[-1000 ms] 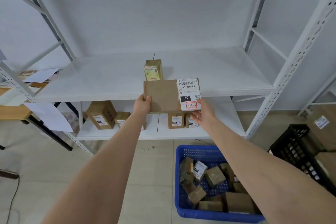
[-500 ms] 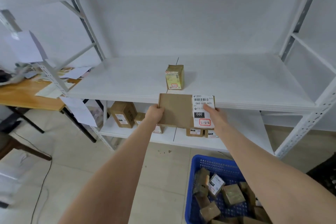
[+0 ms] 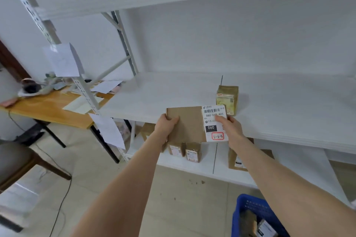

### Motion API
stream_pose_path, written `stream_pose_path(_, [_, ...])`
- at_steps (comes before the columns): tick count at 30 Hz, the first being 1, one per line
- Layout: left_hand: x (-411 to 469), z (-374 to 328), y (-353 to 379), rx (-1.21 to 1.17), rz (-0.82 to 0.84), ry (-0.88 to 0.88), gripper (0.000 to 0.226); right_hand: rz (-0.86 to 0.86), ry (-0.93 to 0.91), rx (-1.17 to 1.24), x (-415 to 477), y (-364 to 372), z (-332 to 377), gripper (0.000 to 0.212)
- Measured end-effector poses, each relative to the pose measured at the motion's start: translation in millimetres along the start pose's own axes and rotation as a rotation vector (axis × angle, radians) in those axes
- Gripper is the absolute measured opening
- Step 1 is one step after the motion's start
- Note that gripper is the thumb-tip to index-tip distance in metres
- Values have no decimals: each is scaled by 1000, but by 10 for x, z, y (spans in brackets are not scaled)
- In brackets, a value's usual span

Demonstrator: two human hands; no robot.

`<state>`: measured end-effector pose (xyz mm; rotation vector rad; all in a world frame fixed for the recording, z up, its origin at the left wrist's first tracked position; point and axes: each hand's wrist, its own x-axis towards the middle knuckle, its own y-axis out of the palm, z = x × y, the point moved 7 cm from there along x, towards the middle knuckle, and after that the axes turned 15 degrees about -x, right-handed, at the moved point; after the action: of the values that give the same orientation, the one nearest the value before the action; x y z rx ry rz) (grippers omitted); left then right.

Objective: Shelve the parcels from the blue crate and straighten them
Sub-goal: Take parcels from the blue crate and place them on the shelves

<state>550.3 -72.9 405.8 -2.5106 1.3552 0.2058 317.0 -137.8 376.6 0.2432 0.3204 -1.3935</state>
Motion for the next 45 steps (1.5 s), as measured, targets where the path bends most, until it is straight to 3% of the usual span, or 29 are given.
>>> stream_pose_path(3, [531, -90, -345, -7, 33, 18, 44, -37, -42, 0, 274, 471, 88, 29])
stream_pose_path(11, [1700, -268, -1027, 45, 63, 39, 42, -173, -126, -284, 803, 1477, 319, 41])
stream_pose_path(20, [2268, -319, -1277, -137, 58, 55, 63, -269, -199, -551, 1286, 2048, 481, 42])
stream_pose_path(24, [2557, -207, -1424, -122, 28, 6, 59, -286, -186, -639, 1448, 2300, 433, 43])
stream_pose_path(41, [3093, -33, -1536, 224, 136, 10, 55, -359, -75, -782, 1591, 2699, 189, 43])
stream_pose_path(43, [3051, -70, -1524, 327, 135, 55, 57, -380, -79, -835, 1579, 2707, 215, 55])
stream_pose_path(45, [2963, -190, -1526, 509, 109, 262, 58, -426, -84, -982, 1525, 2692, 296, 79])
